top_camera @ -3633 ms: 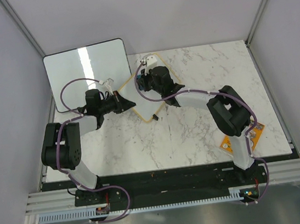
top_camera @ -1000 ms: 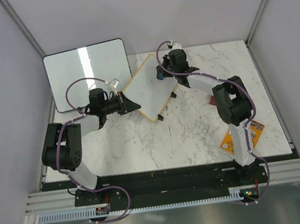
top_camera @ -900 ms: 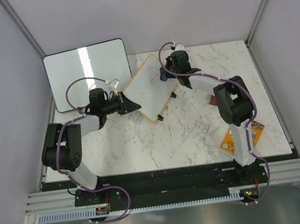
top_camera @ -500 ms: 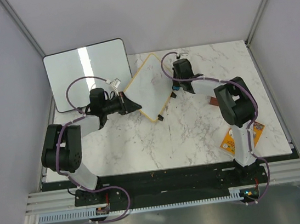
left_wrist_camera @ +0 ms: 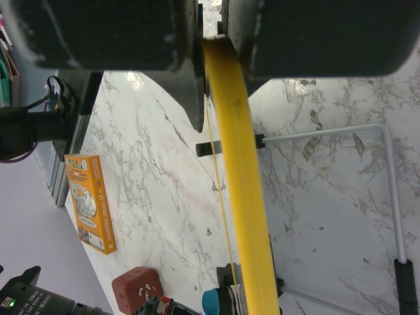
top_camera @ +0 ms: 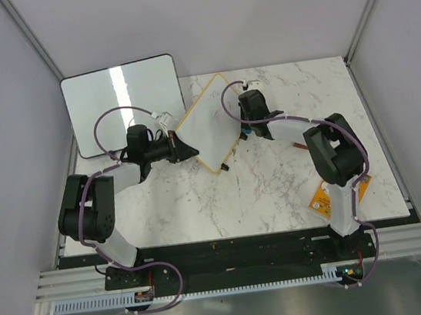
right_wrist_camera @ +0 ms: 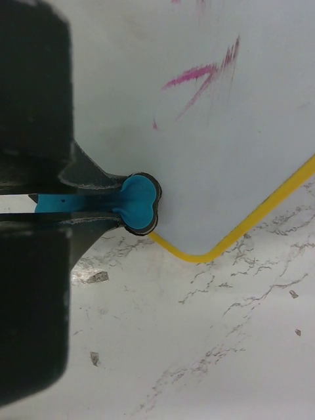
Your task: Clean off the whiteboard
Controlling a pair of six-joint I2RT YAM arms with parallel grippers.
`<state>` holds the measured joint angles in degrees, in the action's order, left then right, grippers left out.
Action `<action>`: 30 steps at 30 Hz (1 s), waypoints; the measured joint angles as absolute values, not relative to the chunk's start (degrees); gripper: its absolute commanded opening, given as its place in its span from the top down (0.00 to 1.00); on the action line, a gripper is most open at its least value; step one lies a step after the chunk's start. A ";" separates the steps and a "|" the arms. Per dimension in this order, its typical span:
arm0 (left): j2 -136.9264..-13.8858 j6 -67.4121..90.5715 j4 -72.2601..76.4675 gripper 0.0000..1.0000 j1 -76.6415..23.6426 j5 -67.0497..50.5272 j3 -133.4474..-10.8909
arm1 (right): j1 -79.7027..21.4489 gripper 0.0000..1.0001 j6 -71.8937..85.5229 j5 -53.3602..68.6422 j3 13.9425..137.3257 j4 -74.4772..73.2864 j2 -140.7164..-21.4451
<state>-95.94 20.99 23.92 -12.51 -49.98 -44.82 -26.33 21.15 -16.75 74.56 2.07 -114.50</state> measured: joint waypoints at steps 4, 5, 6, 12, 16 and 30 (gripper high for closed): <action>-95.94 20.56 23.68 0.98 -12.53 -50.54 -44.82 | -26.87 1.00 20.40 -16.40 73.58 1.26 -112.88; -95.94 20.40 23.64 0.98 -12.56 -50.74 -44.82 | -26.94 1.00 20.21 -16.03 72.88 1.52 -112.18; -95.94 20.27 23.64 0.98 -12.60 -50.89 -44.82 | -27.00 1.00 20.10 -15.51 71.81 2.11 -111.18; -95.96 18.83 23.66 0.98 -13.32 -51.51 -44.82 | -27.88 1.00 21.28 -5.80 62.41 10.41 -103.20; -95.96 18.52 23.64 0.98 -13.54 -51.64 -44.82 | -27.62 1.00 21.34 2.37 60.05 17.30 -102.65; -95.96 19.31 23.16 0.98 -13.39 -51.20 -44.84 | -26.87 1.00 19.99 8.82 60.03 26.11 -105.86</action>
<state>-95.96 19.31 23.16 -13.39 -51.20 -44.84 -26.87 19.99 8.82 60.03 26.11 -105.86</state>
